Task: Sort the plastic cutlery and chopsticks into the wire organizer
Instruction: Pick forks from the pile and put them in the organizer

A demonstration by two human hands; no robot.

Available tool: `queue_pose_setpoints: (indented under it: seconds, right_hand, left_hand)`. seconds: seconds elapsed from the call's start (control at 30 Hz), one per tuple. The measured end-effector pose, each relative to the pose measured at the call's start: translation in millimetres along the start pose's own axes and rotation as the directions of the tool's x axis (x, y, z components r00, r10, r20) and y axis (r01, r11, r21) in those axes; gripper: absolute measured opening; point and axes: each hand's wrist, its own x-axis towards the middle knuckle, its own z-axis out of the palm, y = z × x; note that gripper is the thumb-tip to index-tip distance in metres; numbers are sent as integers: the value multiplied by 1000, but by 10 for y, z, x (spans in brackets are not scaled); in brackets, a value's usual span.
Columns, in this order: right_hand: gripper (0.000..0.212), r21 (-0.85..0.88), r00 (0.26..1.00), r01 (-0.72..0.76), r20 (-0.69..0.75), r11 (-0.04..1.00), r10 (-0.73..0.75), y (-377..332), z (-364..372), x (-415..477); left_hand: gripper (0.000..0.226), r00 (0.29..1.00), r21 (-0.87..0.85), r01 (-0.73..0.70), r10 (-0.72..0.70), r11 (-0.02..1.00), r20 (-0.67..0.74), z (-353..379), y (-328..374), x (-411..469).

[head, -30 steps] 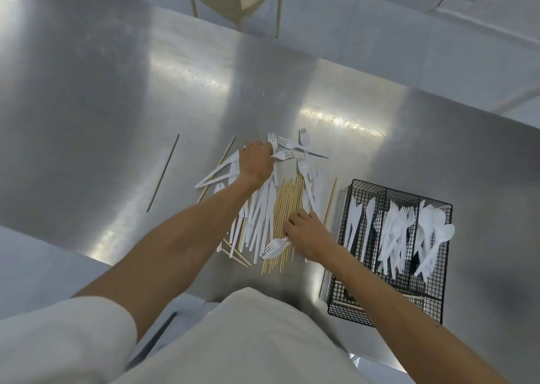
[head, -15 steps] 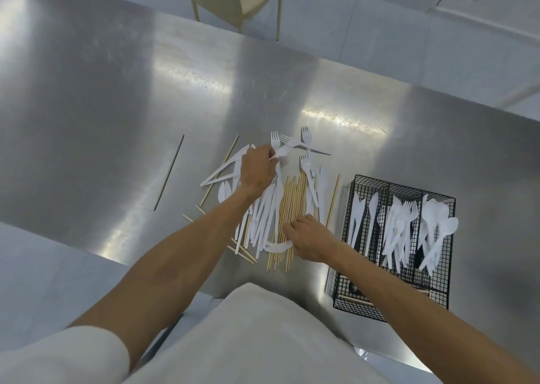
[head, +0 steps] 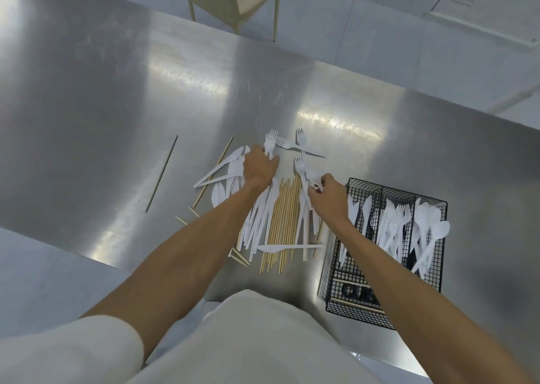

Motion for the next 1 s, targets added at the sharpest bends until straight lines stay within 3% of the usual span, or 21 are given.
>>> queue_pose_setpoints:
  seconds: [0.27, 0.43, 0.63, 0.77, 0.83, 0.9, 1.0]
  right_hand:
    - [19, -211, 998, -23, 47, 977, 34, -116, 206, 199]
    - [13, -239, 994, -38, 91, 970, 61, -156, 239, 278]
    - [18, -189, 980, -58, 178, 980, 92, -124, 252, 236]
    - [27, -197, 980, 6, 196, 980, 34, -76, 211, 195]
    - [32, -160, 982, 28, 189, 987, 3, -50, 168, 185]
    - [30, -91, 980, 19, 197, 996, -1, -21, 113, 197]
    - [22, -46, 974, 33, 224, 998, -22, 34, 20, 228]
  left_hand:
    - [35, 980, 18, 196, -195, 980, -45, 225, 186, 99]
    - [28, 960, -60, 272, -275, 960, -50, 249, 193, 170]
    - [23, 968, -73, 247, -249, 966, -26, 249, 180, 189]
    - [19, 976, -59, 216, -217, 975, -22, 202, 184, 202]
    - [28, 971, -78, 236, -239, 969, -30, 155, 205, 205]
    - [40, 964, -106, 260, -265, 960, -33, 125, 209, 202]
    - [27, 975, -152, 211, -219, 966, -42, 134, 197, 167]
